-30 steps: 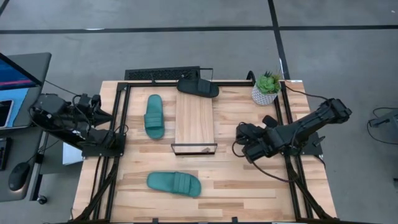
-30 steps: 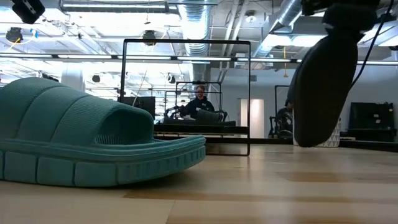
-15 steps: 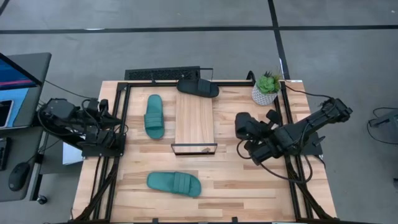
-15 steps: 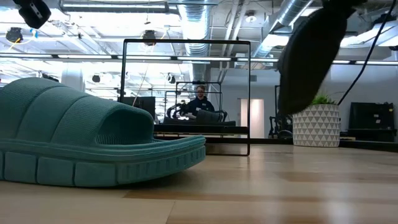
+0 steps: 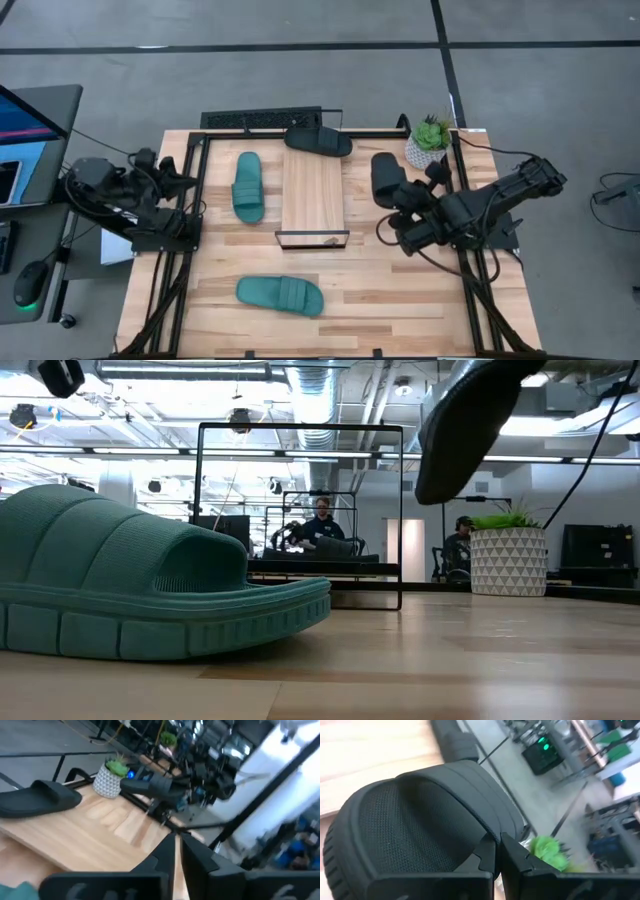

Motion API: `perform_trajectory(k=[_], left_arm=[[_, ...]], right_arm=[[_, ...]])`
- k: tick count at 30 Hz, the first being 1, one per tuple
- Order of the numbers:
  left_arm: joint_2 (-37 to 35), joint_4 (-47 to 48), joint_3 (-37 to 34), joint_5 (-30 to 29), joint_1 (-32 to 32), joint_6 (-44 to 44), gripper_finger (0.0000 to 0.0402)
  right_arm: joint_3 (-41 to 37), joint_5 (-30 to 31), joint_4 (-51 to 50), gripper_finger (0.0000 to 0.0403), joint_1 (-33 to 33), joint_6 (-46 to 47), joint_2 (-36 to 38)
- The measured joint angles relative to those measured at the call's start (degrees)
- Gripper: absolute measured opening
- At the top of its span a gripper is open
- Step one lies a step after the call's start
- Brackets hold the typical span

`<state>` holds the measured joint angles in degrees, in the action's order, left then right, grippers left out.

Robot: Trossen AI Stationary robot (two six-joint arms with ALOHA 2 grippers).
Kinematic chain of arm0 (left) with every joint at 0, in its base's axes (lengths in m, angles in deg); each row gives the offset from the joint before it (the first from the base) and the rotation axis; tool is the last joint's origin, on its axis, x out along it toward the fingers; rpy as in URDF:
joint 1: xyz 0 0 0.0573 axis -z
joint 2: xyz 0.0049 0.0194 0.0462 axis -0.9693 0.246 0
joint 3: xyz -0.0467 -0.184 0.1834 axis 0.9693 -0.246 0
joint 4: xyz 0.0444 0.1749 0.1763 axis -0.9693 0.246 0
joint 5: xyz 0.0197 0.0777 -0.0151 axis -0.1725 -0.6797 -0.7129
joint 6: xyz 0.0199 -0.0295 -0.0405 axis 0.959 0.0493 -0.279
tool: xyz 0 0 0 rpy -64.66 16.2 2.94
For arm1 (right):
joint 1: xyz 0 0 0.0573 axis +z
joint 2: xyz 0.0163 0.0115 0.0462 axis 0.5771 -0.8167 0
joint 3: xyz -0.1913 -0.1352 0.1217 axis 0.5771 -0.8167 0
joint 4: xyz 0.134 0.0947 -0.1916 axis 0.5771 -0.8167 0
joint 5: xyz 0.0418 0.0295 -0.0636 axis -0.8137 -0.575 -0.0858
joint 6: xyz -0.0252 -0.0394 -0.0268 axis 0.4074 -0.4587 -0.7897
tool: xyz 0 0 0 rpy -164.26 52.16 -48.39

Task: Pick and place slides into the shelf
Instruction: Put the black slides on the shelf

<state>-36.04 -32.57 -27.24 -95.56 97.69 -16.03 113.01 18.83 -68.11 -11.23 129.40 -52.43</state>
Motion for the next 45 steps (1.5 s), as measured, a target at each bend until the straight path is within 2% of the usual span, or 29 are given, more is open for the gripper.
perform_trajectory(k=[4, 10, 14, 20, 24, 27, 30, 35, 39, 45], left_arm=[[1.50, -2.91, 0.00, -1.10, 0.01, -5.59, 0.0060], [6.92, -3.07, 0.00, -5.04, 0.00, -20.79, 0.0123], [11.15, -4.25, 0.00, -8.99, -0.02, -27.64, 0.0159], [16.47, -12.00, 0.00, -14.09, -0.52, -27.44, 0.0194], [18.95, -13.09, 0.00, -17.59, -2.61, -28.70, 0.0201], [20.61, -13.15, 0.00, -17.67, -5.34, -31.78, 0.0202], [22.52, -13.32, 0.00, -13.42, -8.75, -33.45, 0.0202], [26.68, -17.12, 0.00, -2.76, -14.59, -31.39, 0.0201], [30.75, -23.48, 0.00, 6.33, -19.36, -27.94, 0.0201], [36.12, -27.97, 0.00, 17.13, -25.69, -28.79, 0.0201]], right_arm=[[1.97, 2.92, 0.00, 0.0000, -0.18, -3.30, 0.00], [6.46, 7.06, 0.04, 0.0000, -0.12, -9.01, 0.00], [9.04, 8.42, 0.64, 0.0000, -0.05, -13.89, 0.00], [11.66, 9.75, 3.88, 0.0000, -0.05, -21.77, 0.00], [12.60, 9.85, 8.59, 0.0000, -0.05, -29.46, 0.00], [12.61, 9.86, 12.12, 0.0000, -0.05, -35.29, 0.00], [12.61, 9.88, 14.99, 0.0000, -0.05, -40.12, 0.00], [12.61, 9.81, 20.20, 0.0000, 1.21, -47.17, 0.09], [12.66, 9.75, 24.97, 0.0000, 2.92, -50.58, 0.20], [13.95, 10.43, 30.65, 0.0000, 6.13, -54.68, 0.44]])
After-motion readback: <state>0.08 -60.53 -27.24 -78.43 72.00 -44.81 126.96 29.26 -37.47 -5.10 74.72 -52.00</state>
